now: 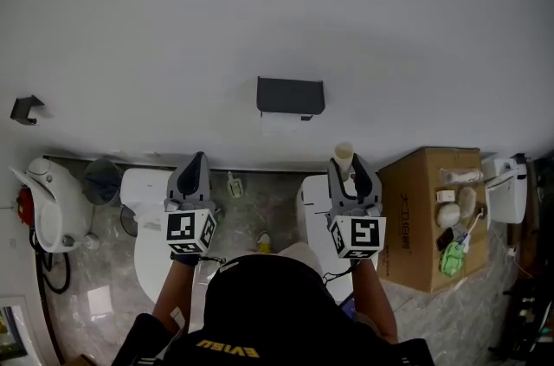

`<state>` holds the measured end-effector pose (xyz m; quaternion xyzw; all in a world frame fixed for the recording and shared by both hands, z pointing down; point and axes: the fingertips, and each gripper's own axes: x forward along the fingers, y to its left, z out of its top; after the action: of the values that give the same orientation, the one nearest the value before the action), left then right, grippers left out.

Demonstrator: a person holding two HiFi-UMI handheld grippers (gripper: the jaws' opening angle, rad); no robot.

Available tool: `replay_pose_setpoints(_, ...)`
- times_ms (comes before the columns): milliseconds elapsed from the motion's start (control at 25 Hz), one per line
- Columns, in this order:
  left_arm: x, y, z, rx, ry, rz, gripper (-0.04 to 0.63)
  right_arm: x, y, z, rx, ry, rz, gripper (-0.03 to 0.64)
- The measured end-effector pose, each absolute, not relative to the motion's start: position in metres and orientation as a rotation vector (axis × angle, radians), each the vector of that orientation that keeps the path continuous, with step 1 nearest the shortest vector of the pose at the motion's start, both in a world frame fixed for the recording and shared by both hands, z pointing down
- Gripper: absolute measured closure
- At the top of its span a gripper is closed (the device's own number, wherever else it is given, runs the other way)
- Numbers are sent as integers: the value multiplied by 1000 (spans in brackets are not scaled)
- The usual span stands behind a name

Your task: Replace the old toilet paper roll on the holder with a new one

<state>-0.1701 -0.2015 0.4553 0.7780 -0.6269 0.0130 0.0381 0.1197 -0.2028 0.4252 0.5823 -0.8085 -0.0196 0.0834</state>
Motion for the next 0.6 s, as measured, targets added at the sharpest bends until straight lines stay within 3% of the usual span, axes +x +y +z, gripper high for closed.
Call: replay_pose_setpoints(600,-152,-208,450,2499,-1856,74,584,119,-204,421,1711,-2422,-66,440)
